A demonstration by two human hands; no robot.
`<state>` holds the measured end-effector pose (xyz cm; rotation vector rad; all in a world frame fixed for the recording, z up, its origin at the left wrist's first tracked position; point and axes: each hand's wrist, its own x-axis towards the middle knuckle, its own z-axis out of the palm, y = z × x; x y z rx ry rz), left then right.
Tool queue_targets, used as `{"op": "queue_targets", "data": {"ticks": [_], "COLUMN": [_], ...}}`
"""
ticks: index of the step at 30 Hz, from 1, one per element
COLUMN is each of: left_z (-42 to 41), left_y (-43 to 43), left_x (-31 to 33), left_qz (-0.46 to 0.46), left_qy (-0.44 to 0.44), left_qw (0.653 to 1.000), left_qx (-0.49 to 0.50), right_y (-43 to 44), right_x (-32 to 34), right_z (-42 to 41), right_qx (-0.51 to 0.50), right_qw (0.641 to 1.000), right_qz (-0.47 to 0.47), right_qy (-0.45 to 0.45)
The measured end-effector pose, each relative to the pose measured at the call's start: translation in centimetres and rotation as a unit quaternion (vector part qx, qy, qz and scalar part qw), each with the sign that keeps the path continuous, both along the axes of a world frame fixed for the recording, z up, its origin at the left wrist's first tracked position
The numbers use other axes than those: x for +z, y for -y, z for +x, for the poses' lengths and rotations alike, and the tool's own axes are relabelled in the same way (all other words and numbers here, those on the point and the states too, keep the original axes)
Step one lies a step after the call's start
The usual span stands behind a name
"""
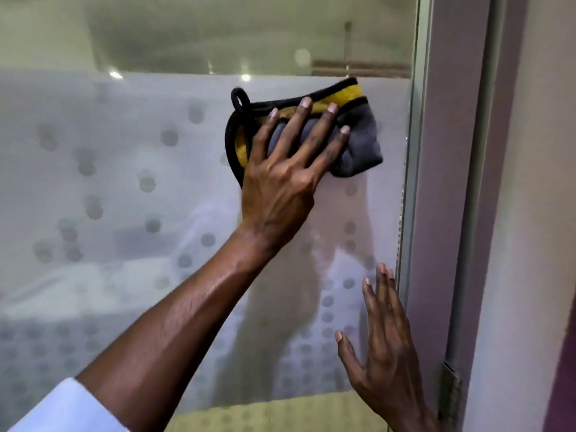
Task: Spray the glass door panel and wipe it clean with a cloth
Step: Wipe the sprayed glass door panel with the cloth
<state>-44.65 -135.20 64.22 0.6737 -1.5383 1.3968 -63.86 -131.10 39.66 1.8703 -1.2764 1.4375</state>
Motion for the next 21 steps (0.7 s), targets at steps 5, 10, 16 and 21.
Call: {"op": "queue_targets", "data": {"ticks": [5, 10, 16, 21], "left_z": [-1.2, -2.8, -4.4, -5.8], "left_y": [-1.3, -2.8, -1.7, -0.1], "left_x": [-12.3, -22.7, -14.6, -3.2], "left_qz": [0.098, 0.187, 0.116, 0.055], "left_qy": [0.055, 0.108, 0.086, 0.067], "left_qw": [0.993, 0.976, 0.989, 0.996], "left_qx": [-0.042, -0.032, -0.045, -0.031], "right_y": [-0.1, -0.1, -0.3, -0.9], "right_x": [-0.6, -1.2, -1.5, -1.0], "right_z": [-2.1, -4.2, -5.8, -5.2], "right_qx": [-0.022, -0.009, 0.011, 0.004], "right_qw": [0.999, 0.999, 0.999, 0.999], "right_qz": [-0.009, 0.012, 0.032, 0.047], "right_qy": [0.044, 0.038, 0.004, 0.014]}}
